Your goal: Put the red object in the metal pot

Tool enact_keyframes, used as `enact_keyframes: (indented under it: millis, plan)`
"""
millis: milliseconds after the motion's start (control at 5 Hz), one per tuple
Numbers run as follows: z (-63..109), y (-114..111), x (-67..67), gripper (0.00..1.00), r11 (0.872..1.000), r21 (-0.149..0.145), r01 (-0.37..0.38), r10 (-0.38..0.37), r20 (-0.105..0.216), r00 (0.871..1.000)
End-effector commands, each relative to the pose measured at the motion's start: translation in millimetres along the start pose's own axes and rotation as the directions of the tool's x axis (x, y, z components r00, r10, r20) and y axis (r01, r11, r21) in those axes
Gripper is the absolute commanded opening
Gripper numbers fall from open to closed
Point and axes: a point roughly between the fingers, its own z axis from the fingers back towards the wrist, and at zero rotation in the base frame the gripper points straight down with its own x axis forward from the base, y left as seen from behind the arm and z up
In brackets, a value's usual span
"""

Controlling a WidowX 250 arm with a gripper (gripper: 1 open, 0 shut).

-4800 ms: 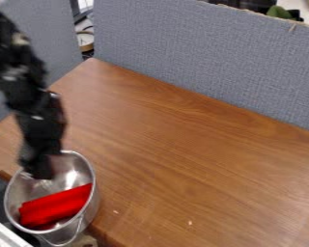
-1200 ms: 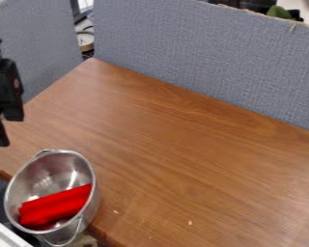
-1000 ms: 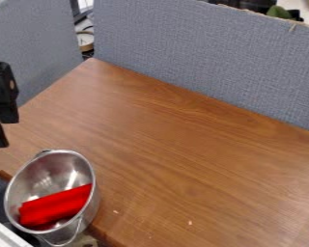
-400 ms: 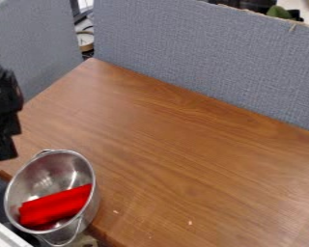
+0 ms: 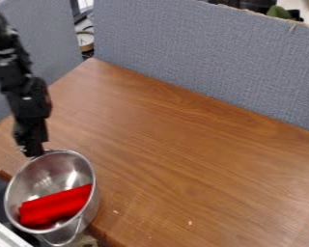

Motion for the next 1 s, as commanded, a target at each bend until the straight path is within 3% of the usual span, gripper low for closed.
enact_keyframes:
  millis: [0,200,400,600,800]
  plan:
    - [12.9,-11.8,4.1,1.0,1.0,0.029,0.001,-0.001,-0.001,1.0]
    - [14.3,-33.5,9.4,1.0,1.0,0.02,0.006,-0.006,0.0,1.0]
    - [32.3,-53.2,16.3,1.0,1.0,0.02,0.003,-0.002,-0.028,1.0]
    - [67.0,-53.0,5.1,1.0,0.991,0.016,-0.134,0.135,-0.051,0.99]
    - [95.4,-52.5,-4.8,1.0,0.96,0.038,-0.276,0.278,-0.066,0.958]
